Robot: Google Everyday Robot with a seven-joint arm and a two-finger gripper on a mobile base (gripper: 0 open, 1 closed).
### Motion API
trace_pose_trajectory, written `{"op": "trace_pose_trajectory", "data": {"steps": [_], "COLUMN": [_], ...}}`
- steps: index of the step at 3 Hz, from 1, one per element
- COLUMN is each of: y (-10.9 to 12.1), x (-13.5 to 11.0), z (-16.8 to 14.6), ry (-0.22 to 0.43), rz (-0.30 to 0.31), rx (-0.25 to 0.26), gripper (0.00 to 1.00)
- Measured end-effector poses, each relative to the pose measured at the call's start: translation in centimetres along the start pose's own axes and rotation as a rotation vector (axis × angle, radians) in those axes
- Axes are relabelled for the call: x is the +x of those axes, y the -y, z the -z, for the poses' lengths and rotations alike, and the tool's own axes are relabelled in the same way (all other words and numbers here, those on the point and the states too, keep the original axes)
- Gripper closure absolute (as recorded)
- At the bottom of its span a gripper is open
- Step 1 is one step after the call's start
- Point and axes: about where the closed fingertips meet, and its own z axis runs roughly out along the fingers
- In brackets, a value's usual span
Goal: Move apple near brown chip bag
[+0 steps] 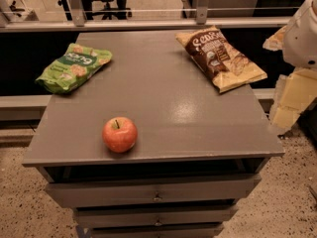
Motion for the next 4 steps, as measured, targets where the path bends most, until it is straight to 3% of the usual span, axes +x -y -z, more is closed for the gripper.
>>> {"op": "trace_pose_trajectory", "data": {"steps": [1,2,4], "y": [0.0,-0.5,-4.3], "x": [0.0,-1.8,-15.0], "z": [0.0,-1.5,-9.6], "ry": [0.0,0.074,0.482], "rz": [0.0,-0.015,-0.046], "rx": [0.0,-0.031,-0.212], "gripper": [0.0,0.0,0.0]}}
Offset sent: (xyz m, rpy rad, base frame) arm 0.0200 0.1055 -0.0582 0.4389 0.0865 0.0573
